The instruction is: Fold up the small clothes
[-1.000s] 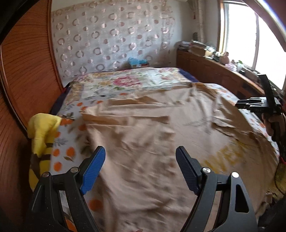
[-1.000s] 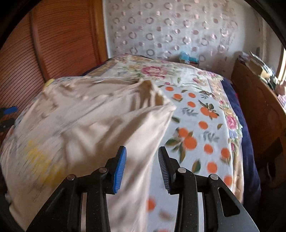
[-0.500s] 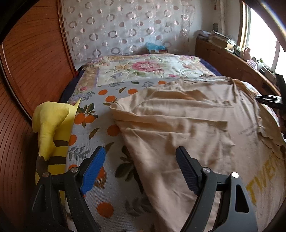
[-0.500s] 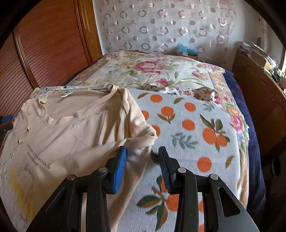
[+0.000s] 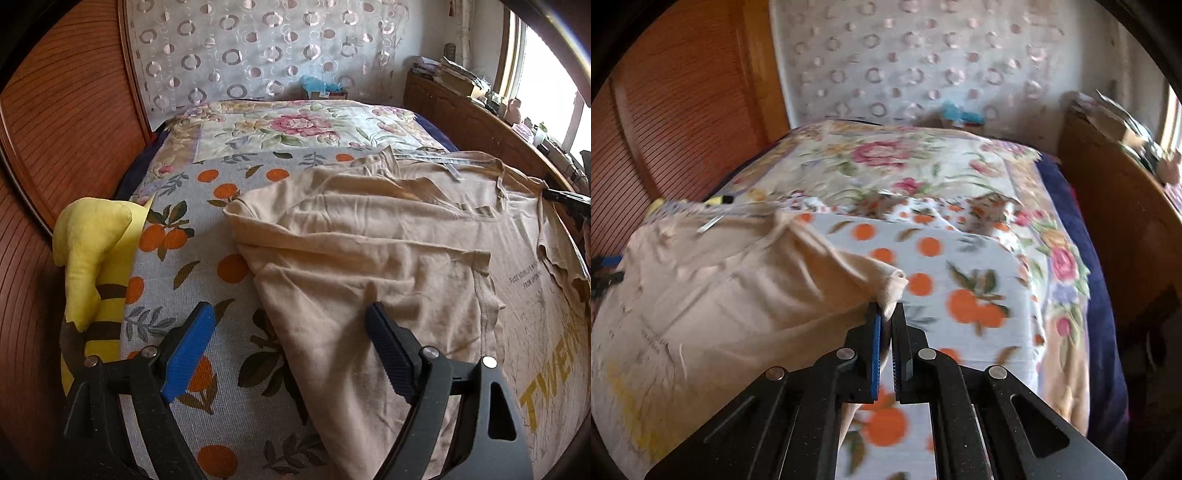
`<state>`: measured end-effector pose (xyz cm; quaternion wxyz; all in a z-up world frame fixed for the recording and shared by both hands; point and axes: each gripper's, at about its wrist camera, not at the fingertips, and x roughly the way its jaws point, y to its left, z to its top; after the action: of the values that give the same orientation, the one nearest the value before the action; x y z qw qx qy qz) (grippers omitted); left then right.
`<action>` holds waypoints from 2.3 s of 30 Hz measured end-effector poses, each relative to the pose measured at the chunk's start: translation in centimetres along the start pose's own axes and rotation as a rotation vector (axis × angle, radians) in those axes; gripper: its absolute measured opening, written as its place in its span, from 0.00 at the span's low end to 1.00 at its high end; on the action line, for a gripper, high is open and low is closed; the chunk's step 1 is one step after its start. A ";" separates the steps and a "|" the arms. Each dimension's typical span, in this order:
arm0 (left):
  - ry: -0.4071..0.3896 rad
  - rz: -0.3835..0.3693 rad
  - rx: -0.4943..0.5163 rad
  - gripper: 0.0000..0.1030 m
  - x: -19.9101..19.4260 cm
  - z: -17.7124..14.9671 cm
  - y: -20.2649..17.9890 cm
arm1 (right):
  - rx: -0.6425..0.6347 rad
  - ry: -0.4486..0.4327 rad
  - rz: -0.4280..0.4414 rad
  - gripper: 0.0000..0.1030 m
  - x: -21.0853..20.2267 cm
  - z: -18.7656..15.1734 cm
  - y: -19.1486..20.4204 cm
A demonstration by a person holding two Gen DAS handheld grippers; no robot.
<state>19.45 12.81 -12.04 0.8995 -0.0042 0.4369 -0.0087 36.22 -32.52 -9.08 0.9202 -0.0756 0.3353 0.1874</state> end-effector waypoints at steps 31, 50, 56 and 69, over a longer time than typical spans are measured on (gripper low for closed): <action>0.019 -0.054 -0.004 0.48 3.3 5.2 2.7 | -0.038 0.015 -0.032 0.53 2.6 0.4 1.1; -0.274 -0.172 0.057 0.06 -11.4 1.9 -3.0 | -0.077 -0.189 0.060 0.05 -8.1 -1.3 4.1; -0.330 -0.171 0.049 0.06 -16.1 -2.7 -3.4 | -0.101 -0.255 0.054 0.05 -15.0 -6.5 5.3; -0.371 -0.132 -0.003 0.06 -22.0 -12.5 -3.0 | -0.051 -0.231 0.038 0.05 -23.0 -18.0 5.0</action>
<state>-3.99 10.27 -2.46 0.9620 -0.0360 0.2624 -0.0662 7.40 -39.43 -8.01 0.9468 -0.0704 0.2235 0.2208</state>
